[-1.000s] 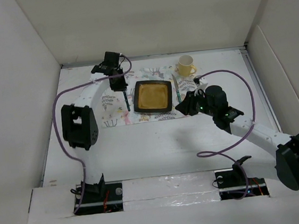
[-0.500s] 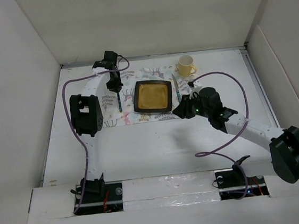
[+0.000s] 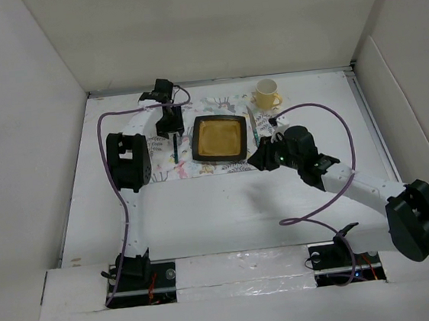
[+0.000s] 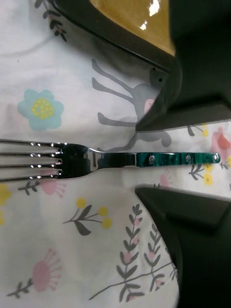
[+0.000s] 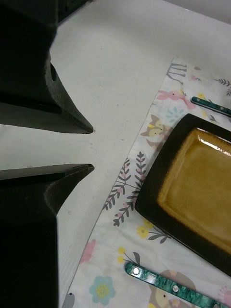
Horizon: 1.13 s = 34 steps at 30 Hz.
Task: Set the dinner table for one person
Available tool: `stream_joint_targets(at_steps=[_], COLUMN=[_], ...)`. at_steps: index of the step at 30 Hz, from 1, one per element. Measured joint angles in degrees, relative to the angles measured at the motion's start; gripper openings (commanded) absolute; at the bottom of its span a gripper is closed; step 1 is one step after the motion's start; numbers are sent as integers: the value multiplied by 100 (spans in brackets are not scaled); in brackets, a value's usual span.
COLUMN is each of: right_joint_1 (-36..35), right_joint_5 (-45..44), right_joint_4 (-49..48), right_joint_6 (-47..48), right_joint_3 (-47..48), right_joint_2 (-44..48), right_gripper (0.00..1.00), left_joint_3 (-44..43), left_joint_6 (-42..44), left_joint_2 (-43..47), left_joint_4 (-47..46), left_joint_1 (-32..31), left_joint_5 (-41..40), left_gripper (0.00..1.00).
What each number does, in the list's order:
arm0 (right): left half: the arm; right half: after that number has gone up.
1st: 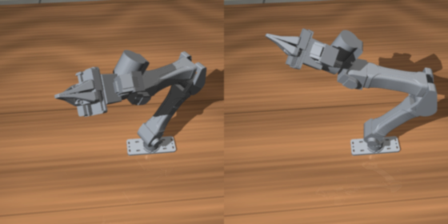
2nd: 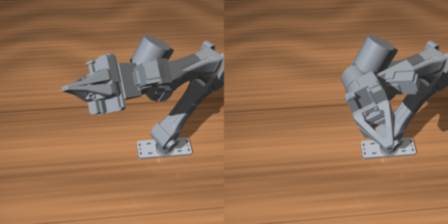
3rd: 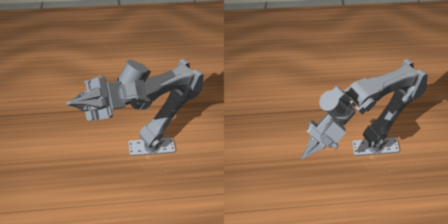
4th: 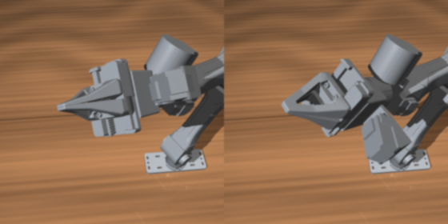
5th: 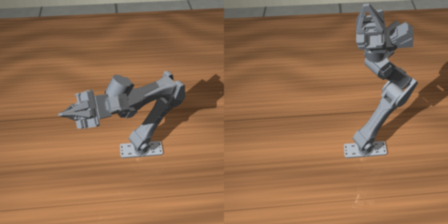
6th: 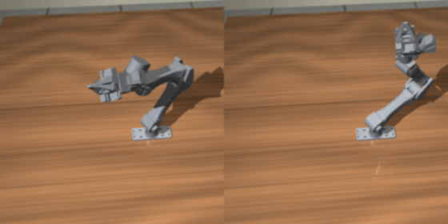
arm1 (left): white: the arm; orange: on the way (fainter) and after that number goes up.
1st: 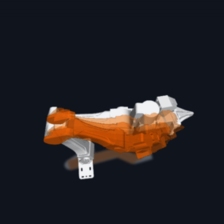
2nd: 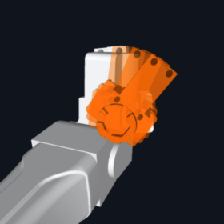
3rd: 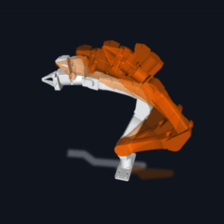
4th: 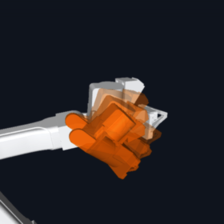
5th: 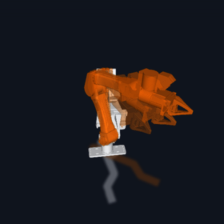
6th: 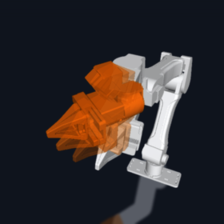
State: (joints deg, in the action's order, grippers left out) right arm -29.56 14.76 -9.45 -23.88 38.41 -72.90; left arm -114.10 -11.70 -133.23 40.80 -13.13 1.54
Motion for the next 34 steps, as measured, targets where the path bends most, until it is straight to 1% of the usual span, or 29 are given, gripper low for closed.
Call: stream_joint_targets(at_steps=[3,6,7,9,11,13,15,16,17,18,19,20,21,22,23,25,26,29,32,34], right_joint_1=[-11,-15,-17,-33,-74,-153,-273,-323,-380,-457,-505,-551,-581,-592,-616,-616,-616,-616,-616,-616], right_joint_5=[-72,-136,-168,-251,-326,-413,-516,-584,-581,-664,-745,-828,-949,-1071,-1207,-1552,-1718,-2398,-2992,-3329], right_joint_4=[2,9,15,37,70,122,188,223,223,334,433,522,621,743,883,1045,1104,1257,1224,1226], right_joint_6=[15,33,39,96,142,175,219,262,262,273,271,275,275,295,319,378,413,518,597,612], right_joint_3=[0,0,0,0,0,0,0,0,2,48,107,186,289,442,667,1130,1335,1937,2221,2317], right_joint_2=[0,9,20,68,166,332,612,778,1047,1333,1572,1843,2109,2371,2594,3038,3252,3989,4682,4909], right_gripper=[37,37,35,18,0,0,0,0,8,8,15,31,38,44,52,59,65,73,75,75], left_joint_3=[13,42,90,264,634,1163,1746,2031,2317,2745,3185,3598,4061,4463,4774,5230,5377,5727,6000,6140], left_joint_6=[-44,-92,-107,-151,-212,-289,-391,-442,-514,-597,-660,-732,-800,-859,-916,-1010,-1032,-1073,-1088,-1128], left_joint_2=[13,92,179,494,1084,1958,3093,3652,4402,5209,5893,6553,7243,7853,8476,9490,9921,10852,11462,11626], left_joint_4=[-98,-120,-140,-190,-352,-605,-966,-1165,-1338,-1862,-2221,-2393,-2544,-2643,-2675,-2778,-2796,-2741,-2597,-2551], left_joint_1=[0,0,0,0,-39,-76,-153,-186,-227,-282,-297,-297,-291,-289,-286,-286,-286,-286,-284,-284], left_joint_5=[4,-11,-13,-87,-181,-256,-297,-293,-286,-245,-227,-208,-214,-236,-308,-487,-614,-1027,-1342,-1484], left_gripper=[67,69,69,69,68,68,69,77,80,83,84,85,92,95,98,99,99,99,99,99])
